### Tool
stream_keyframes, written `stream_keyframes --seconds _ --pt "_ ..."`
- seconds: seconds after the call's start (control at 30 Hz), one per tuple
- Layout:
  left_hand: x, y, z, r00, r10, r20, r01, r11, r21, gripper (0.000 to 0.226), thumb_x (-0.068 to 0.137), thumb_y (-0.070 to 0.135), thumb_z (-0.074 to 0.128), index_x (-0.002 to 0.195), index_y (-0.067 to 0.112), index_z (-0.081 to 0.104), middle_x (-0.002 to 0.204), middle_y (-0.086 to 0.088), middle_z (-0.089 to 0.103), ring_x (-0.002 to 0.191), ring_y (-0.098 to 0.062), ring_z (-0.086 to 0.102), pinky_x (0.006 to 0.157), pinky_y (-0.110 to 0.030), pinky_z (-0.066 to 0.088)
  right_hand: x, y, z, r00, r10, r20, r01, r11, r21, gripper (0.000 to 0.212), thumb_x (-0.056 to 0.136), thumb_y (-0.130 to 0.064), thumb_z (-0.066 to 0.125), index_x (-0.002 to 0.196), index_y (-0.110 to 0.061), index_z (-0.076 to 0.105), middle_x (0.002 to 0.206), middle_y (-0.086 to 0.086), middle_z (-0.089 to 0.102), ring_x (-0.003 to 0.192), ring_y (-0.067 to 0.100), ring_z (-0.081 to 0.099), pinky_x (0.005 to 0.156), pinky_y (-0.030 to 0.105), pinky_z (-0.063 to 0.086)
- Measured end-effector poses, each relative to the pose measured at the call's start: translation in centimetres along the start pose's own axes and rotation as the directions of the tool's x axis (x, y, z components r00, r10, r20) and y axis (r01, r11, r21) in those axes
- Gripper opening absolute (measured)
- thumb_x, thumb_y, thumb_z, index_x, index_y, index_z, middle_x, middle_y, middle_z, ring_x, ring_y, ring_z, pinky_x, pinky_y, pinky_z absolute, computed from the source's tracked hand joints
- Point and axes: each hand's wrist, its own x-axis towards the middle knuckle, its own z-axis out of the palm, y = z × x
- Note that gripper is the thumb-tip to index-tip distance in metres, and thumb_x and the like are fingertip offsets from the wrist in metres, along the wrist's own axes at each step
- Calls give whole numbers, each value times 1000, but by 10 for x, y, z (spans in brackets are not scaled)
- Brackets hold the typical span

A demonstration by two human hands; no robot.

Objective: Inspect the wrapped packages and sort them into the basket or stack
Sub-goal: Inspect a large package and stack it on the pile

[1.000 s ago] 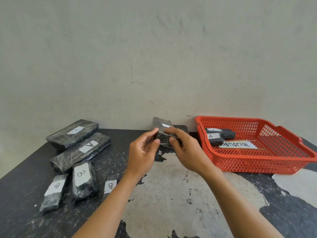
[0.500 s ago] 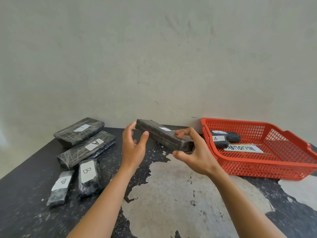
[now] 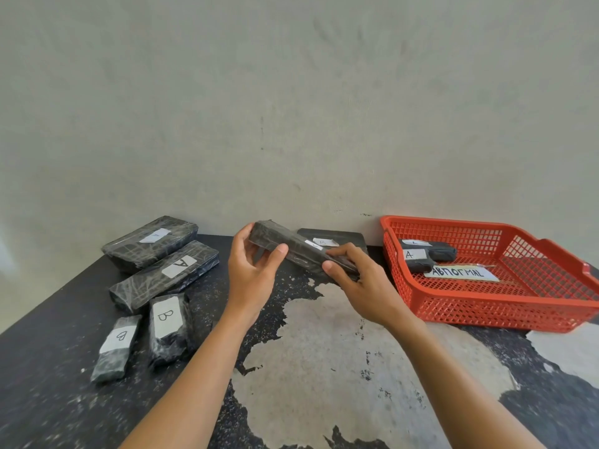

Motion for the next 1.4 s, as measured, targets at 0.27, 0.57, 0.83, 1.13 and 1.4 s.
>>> stream_keyframes --seconds 0.27,0.57,0.83,1.13,1.4 --pt "6 0 -13 998 18 64 -22 998 64 54 74 23 85 114 36 52 123 1 61 116 -16 61 101 -36 50 0 2 -14 998 -60 1 60 998 -13 17 95 -37 59 111 -31 63 107 -13 64 91 4 64 79 24 53" --pt "-2 10 -10 993 -13 117 8 999 46 63 76 -1 79 131 16 53 102 25 62 91 15 61 79 -13 50 3 8 -17 993 -115 -24 105 961 -256 35 93 -43 60 126 -33 60 135 -12 51 128 10 42 106 38 39" --pt "-5 11 -4 986 29 162 -38 998 48 75 68 13 89 132 28 52 114 7 60 102 0 64 86 -18 52 3 2 -5 958 -236 -162 118 841 -529 45 86 -46 68 129 -37 57 130 -12 55 125 24 39 101 35 22" --pt "-3 8 -7 959 -89 269 125 985 -120 40 99 0 46 130 23 58 101 2 72 103 -13 66 93 -26 53 7 8 -14 979 -68 -194 5 951 -309 52 93 -20 66 141 -29 49 139 -3 45 117 21 47 99 35 44" --pt "-6 8 4 981 -30 190 43 997 -64 35 79 13 73 112 23 66 103 2 74 102 -11 68 92 -26 52 2 -6 -9 1000 11 -10 -12 995 -103 67 95 -23 60 151 -40 26 160 -4 24 143 15 31 102 21 40"
